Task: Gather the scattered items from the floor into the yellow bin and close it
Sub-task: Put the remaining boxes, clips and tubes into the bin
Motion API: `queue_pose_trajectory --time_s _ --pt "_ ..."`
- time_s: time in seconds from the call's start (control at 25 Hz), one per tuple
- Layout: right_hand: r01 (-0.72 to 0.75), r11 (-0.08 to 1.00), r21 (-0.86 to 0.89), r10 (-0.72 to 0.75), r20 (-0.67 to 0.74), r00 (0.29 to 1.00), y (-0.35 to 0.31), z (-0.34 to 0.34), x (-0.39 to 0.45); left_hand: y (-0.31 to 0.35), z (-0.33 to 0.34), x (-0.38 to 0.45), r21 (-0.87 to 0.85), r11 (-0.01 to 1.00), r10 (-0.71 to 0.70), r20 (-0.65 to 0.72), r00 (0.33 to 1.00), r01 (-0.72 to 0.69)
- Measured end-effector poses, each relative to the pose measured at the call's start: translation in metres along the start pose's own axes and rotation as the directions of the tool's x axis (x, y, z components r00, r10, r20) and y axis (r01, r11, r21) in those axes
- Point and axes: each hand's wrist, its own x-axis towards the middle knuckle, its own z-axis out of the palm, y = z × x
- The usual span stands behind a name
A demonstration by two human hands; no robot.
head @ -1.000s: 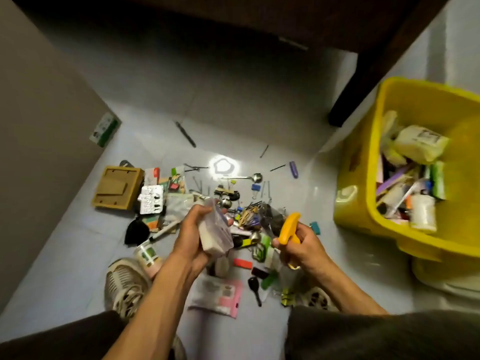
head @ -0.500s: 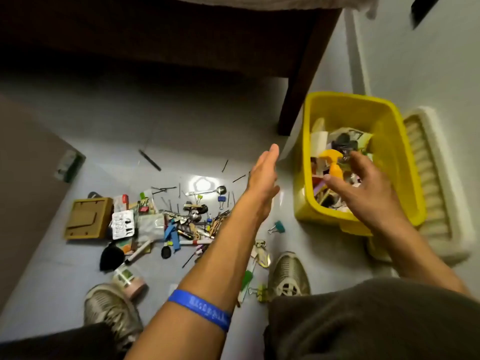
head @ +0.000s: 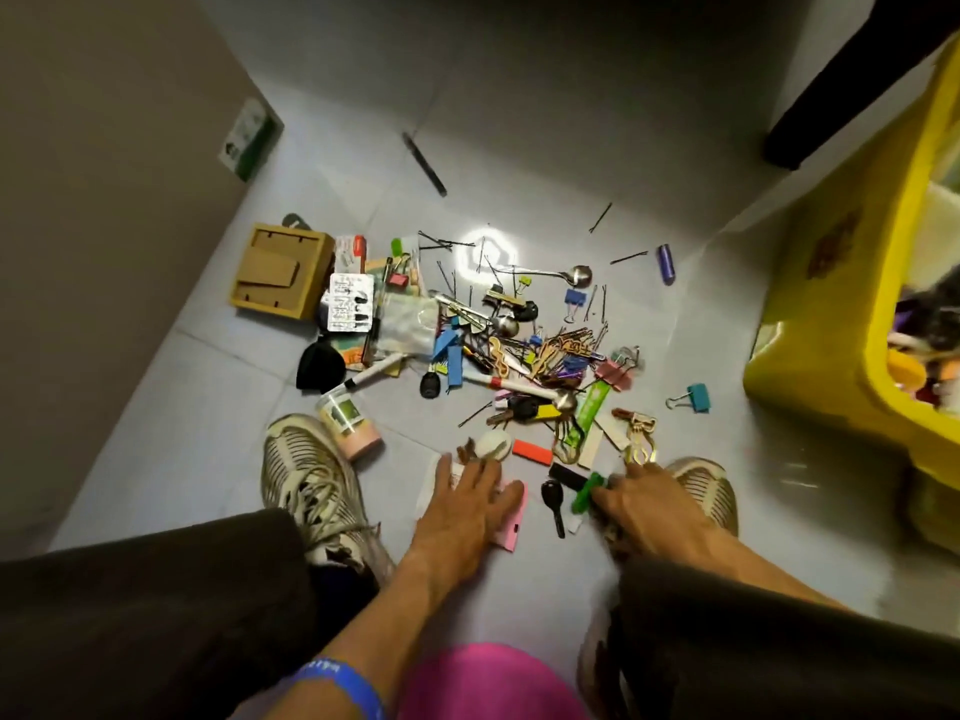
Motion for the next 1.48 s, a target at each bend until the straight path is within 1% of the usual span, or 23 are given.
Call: queue_pose_trajectory --time_s 0.08,0.2,0.28,0.32,0.36,0.44,0.48,0.52,0.56,0.6,0.68,0.76,0.8,0.84,0.96,1.04,1.12,1.16,1.2,1.24,1.32,1.4,1.48 --pt "-0.01 0.999 0.039 0.012 -0.051 0.999 0.003 0.006 0.005 -0.011 0.0 0.011 -0.021 1.0 -0.019 -0.012 1.0 0.018" --pt "-0.073 0.952 0.296 0.12 -0.144 0.982 0.0 0.008 0.007 -0.019 -0.008 0.013 -0.186 0.978 -0.103 -0.019 0.995 0.097" --pt "-0.084 0.89 0.448 0.183 -0.181 0.966 0.001 0.005 0.008 -0.014 -0.02 0.013 -0.424 0.883 -0.24 -0.045 0.97 0.199" --pt "-0.071 0.866 0.495 0.189 -0.192 0.963 0.001 0.002 0.011 -0.015 -0.027 0.012 -0.544 0.796 -0.367 -0.087 0.926 0.265" --pt "-0.039 0.841 0.54 0.181 -0.212 0.96 0.0 -0.002 0.016 -0.024 -0.035 0.01 -0.634 0.701 -0.525 -0.149 0.838 0.326" --pt "0.038 0.752 0.658 0.171 -0.251 0.953 -0.007 -0.014 0.028 -0.059 -0.044 0.0 -0.682 0.547 -0.783 -0.214 0.583 0.485" --pt "0.069 0.692 0.718 0.178 -0.262 0.949 -0.012 -0.022 0.034 -0.081 -0.044 -0.008 -0.666 0.476 -0.853 -0.188 0.488 0.575" --pt "0.09 0.625 0.775 0.193 -0.266 0.944 -0.015 -0.029 0.04 -0.101 -0.042 -0.014 -0.638 0.407 -0.893 -0.125 0.433 0.654" --pt "0.089 0.551 0.83 0.218 -0.246 0.944 -0.018 -0.036 0.044 -0.114 -0.04 -0.019 -0.613 0.358 -0.906 -0.046 0.42 0.705" --pt "0.078 0.483 0.872 0.235 -0.215 0.948 -0.019 -0.042 0.049 -0.121 -0.037 -0.018 -0.609 0.338 -0.899 0.016 0.437 0.718" --pt "0.03 0.446 0.894 0.241 -0.152 0.959 -0.019 -0.056 0.06 -0.12 -0.035 -0.006 -0.666 0.353 -0.85 0.065 0.523 0.657" --pt "-0.017 0.573 0.819 0.201 -0.121 0.972 -0.019 -0.07 0.074 -0.11 -0.037 0.007 -0.723 0.387 -0.786 0.066 0.615 0.572" --pt "-0.029 0.665 0.746 0.177 -0.12 0.977 -0.02 -0.079 0.081 -0.106 -0.037 0.012 -0.745 0.388 -0.772 0.059 0.632 0.543" --pt "-0.024 0.747 0.665 0.153 -0.137 0.979 -0.02 -0.089 0.091 -0.103 -0.034 0.015 -0.775 0.365 -0.785 0.042 0.618 0.516" --pt "0.094 0.939 0.33 0.033 -0.359 0.933 -0.026 -0.118 0.132 -0.106 -0.034 0.016 -0.907 0.182 -0.871 0.031 0.49 0.38" --pt "0.143 0.982 0.123 -0.078 -0.425 0.902 -0.038 -0.14 0.169 -0.122 -0.04 0.018 -0.948 0.121 -0.905 0.017 0.425 0.294" --pt "0.193 0.981 0.03 -0.164 -0.409 0.898 -0.058 -0.154 0.202 -0.152 -0.05 0.019 -0.972 0.014 -0.945 0.065 0.322 0.236" --pt "0.19 0.982 0.007 -0.172 -0.4 0.9 -0.066 -0.158 0.214 -0.172 -0.059 0.02 -0.981 -0.099 -0.954 0.141 0.265 0.165" --pt "0.17 0.985 -0.001 -0.157 -0.395 0.905 -0.072 -0.158 0.222 -0.193 -0.068 0.02 -0.965 -0.259 -0.935 0.261 0.241 0.041" --pt "0.149 0.989 0.005 -0.135 -0.399 0.907 -0.077 -0.158 0.229 -0.214 -0.077 0.022 -0.897 -0.427 -0.88 0.386 0.276 -0.109" --pt "0.115 0.99 0.078 -0.075 -0.401 0.913 -0.08 -0.156 0.233 -0.25 -0.093 0.025 -0.701 -0.663 -0.723 0.511 0.465 -0.261" --pt "0.129 0.964 0.231 -0.021 -0.416 0.909 -0.077 -0.156 0.229 -0.265 -0.102 0.027 -0.573 -0.767 -0.612 0.521 0.595 -0.287" --pt "0.13 0.883 0.452 0.076 -0.409 0.909 -0.067 -0.156 0.22 -0.267 -0.104 0.03 -0.516 -0.799 -0.571 0.491 0.658 -0.309"
